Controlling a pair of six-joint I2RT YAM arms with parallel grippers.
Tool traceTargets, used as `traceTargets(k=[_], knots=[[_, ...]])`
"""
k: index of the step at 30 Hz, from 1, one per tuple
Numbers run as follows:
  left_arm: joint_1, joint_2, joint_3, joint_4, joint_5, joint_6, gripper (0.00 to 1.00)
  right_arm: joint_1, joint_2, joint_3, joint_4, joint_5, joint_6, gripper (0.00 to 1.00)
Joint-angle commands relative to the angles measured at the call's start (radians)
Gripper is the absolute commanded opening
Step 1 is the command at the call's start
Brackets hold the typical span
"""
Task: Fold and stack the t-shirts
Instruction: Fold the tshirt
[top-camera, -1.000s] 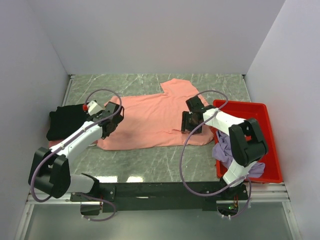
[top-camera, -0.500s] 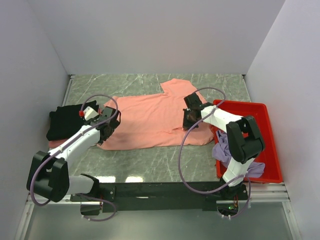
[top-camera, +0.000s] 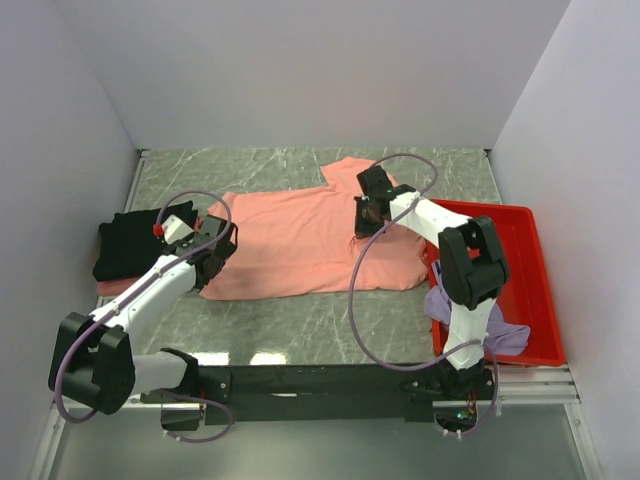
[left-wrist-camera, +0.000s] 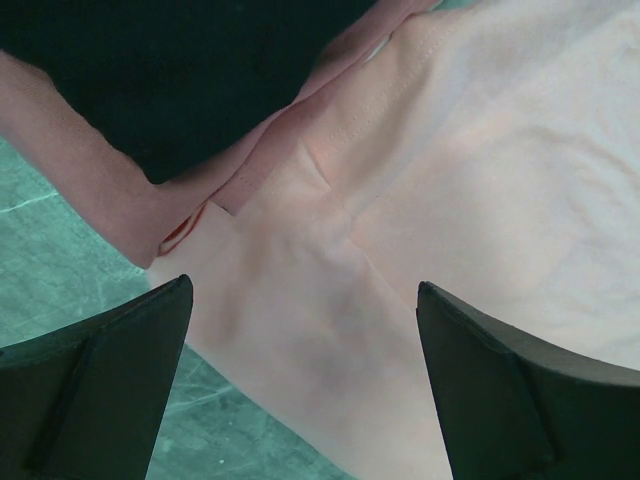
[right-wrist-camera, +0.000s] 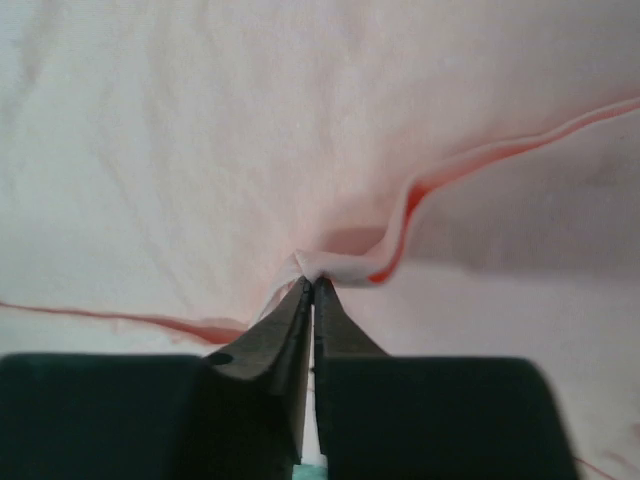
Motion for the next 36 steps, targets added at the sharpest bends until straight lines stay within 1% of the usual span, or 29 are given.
traceTargets(k=[1, 3, 4, 5, 7, 8, 9, 11, 13, 15, 18, 19, 21, 25, 26, 30, 36], knots=[[0.007, -0.014, 0.025, -0.019, -0.004, 0.003, 0.99, 0.014, 0.052, 0.091, -0.042, 0.012, -0.024, 0.11], [0.009, -0.018, 0.036, -0.027, -0.006, 0.005, 0.99, 0.027, 0.081, 0.122, -0.060, 0.025, -0.024, 0.18], [0.009, -0.020, 0.038, -0.030, -0.004, 0.009, 0.99, 0.031, 0.085, 0.147, -0.065, 0.025, -0.029, 0.27], [0.009, -0.024, 0.039, -0.030, -0.001, 0.014, 1.00, 0.033, 0.090, 0.158, -0.070, 0.025, -0.030, 0.29], [0.011, -0.035, 0.039, -0.026, 0.002, 0.022, 1.00, 0.040, 0.081, 0.184, -0.070, 0.025, -0.032, 0.31], [0.011, -0.041, 0.036, -0.022, 0.007, 0.022, 0.99, 0.040, 0.076, 0.194, -0.080, 0.025, -0.032, 0.34], [0.011, -0.047, 0.035, -0.018, 0.010, 0.022, 1.00, 0.042, 0.067, 0.203, -0.082, 0.025, -0.033, 0.46], [0.011, -0.049, 0.027, -0.004, 0.028, 0.025, 0.99, 0.042, 0.036, 0.206, -0.093, 0.025, -0.032, 0.58], [0.011, -0.050, 0.024, 0.007, 0.039, 0.029, 1.00, 0.042, -0.008, 0.182, -0.094, 0.058, -0.026, 0.74], [0.011, -0.047, 0.024, 0.022, 0.053, 0.029, 0.99, 0.040, -0.045, 0.146, -0.085, 0.074, -0.013, 0.78], [0.009, -0.041, 0.022, 0.072, 0.079, 0.046, 0.99, 0.037, -0.128, 0.045, -0.067, 0.106, 0.019, 0.81], [0.009, -0.038, 0.019, 0.089, 0.091, 0.051, 0.99, 0.031, -0.164, -0.010, -0.061, 0.110, 0.023, 0.81], [0.009, -0.020, 0.010, 0.134, 0.124, 0.061, 0.99, 0.016, -0.198, -0.064, -0.053, 0.117, 0.036, 0.82], [0.008, 0.038, 0.019, 0.168, 0.166, 0.072, 1.00, -0.019, -0.273, -0.200, -0.037, 0.126, 0.051, 0.82], [0.007, 0.063, 0.019, 0.171, 0.174, 0.074, 1.00, -0.030, -0.283, -0.238, -0.025, 0.126, 0.050, 0.82], [0.000, 0.114, 0.019, 0.197, 0.197, 0.077, 0.99, -0.050, -0.297, -0.297, -0.004, 0.117, 0.047, 0.82], [-0.003, 0.170, 0.024, 0.215, 0.208, 0.074, 0.99, -0.070, -0.274, -0.343, 0.009, 0.110, 0.060, 0.82]])
